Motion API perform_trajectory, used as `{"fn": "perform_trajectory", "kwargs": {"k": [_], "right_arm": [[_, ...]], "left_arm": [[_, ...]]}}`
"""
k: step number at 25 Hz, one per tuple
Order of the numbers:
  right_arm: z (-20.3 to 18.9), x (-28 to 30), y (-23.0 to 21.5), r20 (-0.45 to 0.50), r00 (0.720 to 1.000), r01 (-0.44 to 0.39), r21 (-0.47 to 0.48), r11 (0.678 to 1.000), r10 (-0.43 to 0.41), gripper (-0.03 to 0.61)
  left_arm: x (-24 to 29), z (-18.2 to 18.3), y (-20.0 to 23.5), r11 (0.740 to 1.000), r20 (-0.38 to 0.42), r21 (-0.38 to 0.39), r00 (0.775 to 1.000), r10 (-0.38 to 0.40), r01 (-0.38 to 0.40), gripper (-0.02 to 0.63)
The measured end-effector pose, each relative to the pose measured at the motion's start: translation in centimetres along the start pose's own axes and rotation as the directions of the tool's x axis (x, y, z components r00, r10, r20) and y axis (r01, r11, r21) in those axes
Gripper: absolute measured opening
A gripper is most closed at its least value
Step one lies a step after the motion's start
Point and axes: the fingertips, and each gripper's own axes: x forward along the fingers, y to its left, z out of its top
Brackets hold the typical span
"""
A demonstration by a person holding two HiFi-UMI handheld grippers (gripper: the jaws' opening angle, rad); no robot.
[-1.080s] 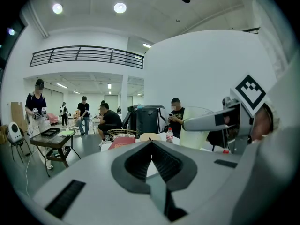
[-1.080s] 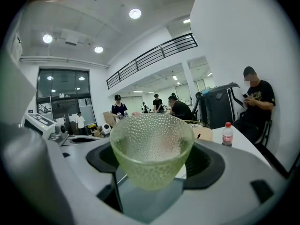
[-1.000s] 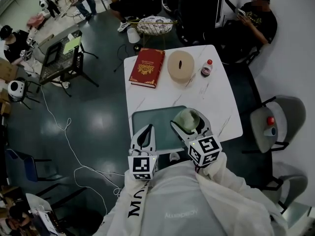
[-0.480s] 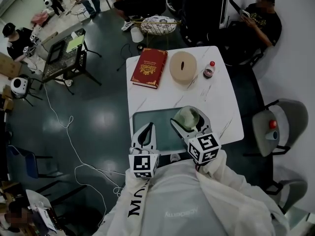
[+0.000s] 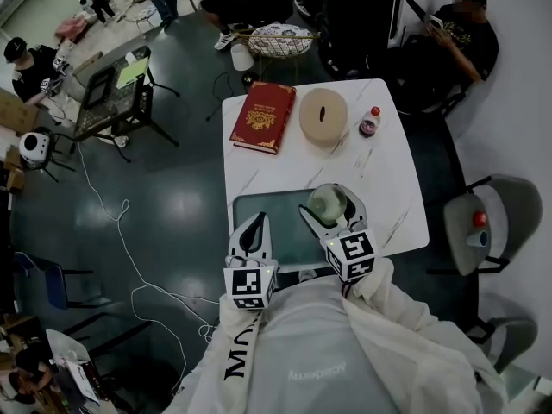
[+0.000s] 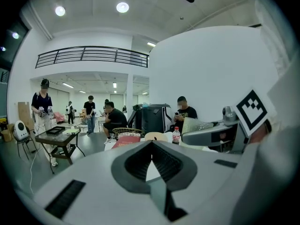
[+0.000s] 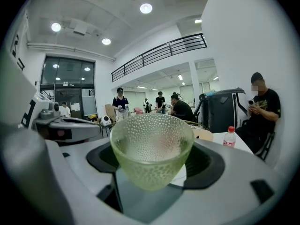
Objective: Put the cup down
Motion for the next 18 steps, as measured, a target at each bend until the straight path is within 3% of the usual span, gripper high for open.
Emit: {"fn": "perform_trajectory", "kwargs": {"k": [3,18], "right_arm": [[-0.7,0.6,-0.4,0.026,1.000,-0.007,0.000,1.000,0.007,0.388],[-6.0,3.6,-1.8,-0.078,0.997,-0.002,-0.076,0.997,-0.003,0.388]], "left_arm": [[0.3,-0.4,0.3,1.000,-0.011,-0.010,1.000,0.007,-0.008,0.011],[1.3,-1.6,1.4,0.999,-0.052,-0.020,0.998,0.034,-0.035,0.011]]}}
